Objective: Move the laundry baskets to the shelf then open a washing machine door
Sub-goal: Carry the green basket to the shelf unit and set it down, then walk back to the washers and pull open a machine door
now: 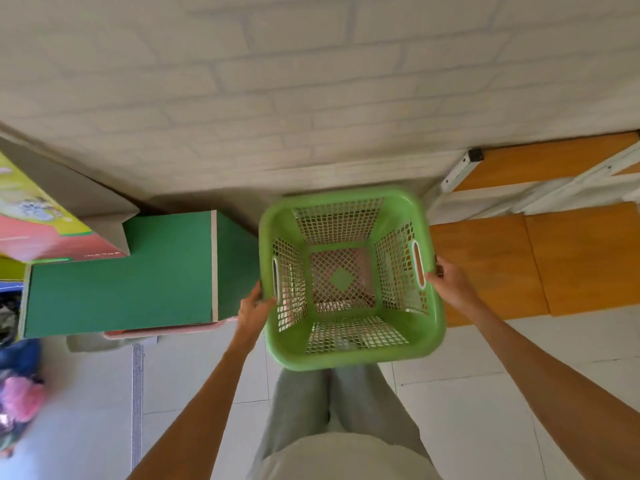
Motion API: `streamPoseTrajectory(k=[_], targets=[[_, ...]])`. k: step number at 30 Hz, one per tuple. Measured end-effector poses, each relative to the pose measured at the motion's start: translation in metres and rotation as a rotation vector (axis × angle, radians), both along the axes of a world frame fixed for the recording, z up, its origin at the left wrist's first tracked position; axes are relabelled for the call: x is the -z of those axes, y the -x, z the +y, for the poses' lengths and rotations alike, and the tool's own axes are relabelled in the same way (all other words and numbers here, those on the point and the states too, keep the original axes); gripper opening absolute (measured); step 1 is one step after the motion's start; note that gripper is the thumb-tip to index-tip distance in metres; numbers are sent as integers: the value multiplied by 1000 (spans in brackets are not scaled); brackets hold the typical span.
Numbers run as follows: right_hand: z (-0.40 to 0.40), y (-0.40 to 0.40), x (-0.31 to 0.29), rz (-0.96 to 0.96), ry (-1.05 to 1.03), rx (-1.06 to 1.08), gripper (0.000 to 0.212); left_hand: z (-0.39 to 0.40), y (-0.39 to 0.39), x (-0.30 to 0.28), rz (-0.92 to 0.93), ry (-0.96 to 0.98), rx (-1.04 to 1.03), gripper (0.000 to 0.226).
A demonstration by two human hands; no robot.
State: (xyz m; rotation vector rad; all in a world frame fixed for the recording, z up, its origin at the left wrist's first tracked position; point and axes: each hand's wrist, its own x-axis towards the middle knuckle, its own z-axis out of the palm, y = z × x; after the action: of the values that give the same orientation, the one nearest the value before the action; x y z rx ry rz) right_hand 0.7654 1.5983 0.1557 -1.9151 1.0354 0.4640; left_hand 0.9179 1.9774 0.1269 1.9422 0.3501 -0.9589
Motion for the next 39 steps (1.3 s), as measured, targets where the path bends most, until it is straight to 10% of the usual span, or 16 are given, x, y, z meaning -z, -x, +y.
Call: streamPoseTrajectory(k=[10,28,39], targets=[[2,-31,117,166,-242,298,42,-21,-8,100,134,-39,-35,47],[-5,-15,227,120,-293,14,85,-21,-20,157,146,31,126,47],[12,13,-42,-13,-21,119,81,-90,-69,-38,-402,-178,1113,96]])
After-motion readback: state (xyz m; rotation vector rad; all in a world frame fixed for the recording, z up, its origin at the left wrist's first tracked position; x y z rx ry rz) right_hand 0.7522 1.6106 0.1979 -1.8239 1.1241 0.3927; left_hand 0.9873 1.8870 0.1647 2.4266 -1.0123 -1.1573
